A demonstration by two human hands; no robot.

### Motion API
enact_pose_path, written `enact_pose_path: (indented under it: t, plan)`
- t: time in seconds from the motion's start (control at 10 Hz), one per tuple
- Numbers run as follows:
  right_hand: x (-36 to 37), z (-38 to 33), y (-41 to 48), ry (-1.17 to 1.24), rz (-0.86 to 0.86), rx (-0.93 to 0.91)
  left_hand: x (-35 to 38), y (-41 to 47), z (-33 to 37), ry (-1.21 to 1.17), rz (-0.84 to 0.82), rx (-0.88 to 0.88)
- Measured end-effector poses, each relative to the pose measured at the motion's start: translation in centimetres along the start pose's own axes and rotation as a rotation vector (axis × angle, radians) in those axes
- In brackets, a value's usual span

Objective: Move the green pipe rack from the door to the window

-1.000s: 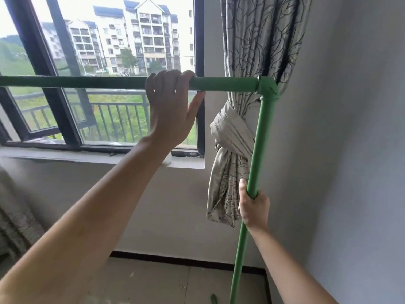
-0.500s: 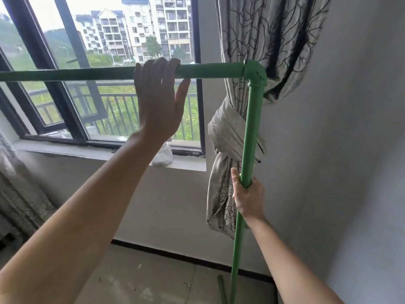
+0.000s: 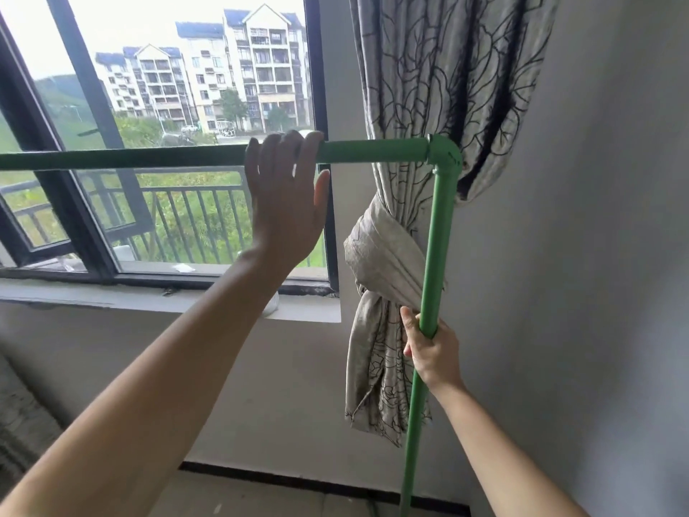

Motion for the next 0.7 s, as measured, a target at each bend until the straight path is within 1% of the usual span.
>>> enact_pose_path:
  t: [0.2,0.3,0.4,0.5,0.6,0.7]
  plan:
    - [0.9,-0.4,-1.3,0.026,-0.002,0.003,-1.2,-0.7,-1.1,-0.008,-0.004,-0.008]
    - [0.7,-0.6,-1.6,-0.008,0.022,-0.007,-1.6,-0.7,-0.9,-0.031,-0.055,0.037]
    - [0.4,-0.6,-1.5,-0.054,-0.034,0.02,-1.9,-0.8,-0.8,-0.059,-0.112,0.066]
    - [-0.2,-1.1,-1.9,-0.219,-0.156,0.062,-2.6,-0.9,-0.8,-0.116,-0.158,0.093]
    - [-1.5,-4.7,-2.2,-0.223,-0.241,-0.028,-4.3,-2.1,-1.3,-0.242,-0.123,0.031]
    - [-4.5,-11.4,-2.2,-0.102,-0.126,-0.22,-4.7,-8.5,-0.6,-0.372,-0.261,-0.044]
Point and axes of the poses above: each hand's wrist, its own y-axis towards the middle knuckle, its own x-axis out of the palm, z = x × y, the point moved 8 cm from there along y, towards the middle knuckle, and after that the axes turned 4 degrees about y, right-handed, at the moved point
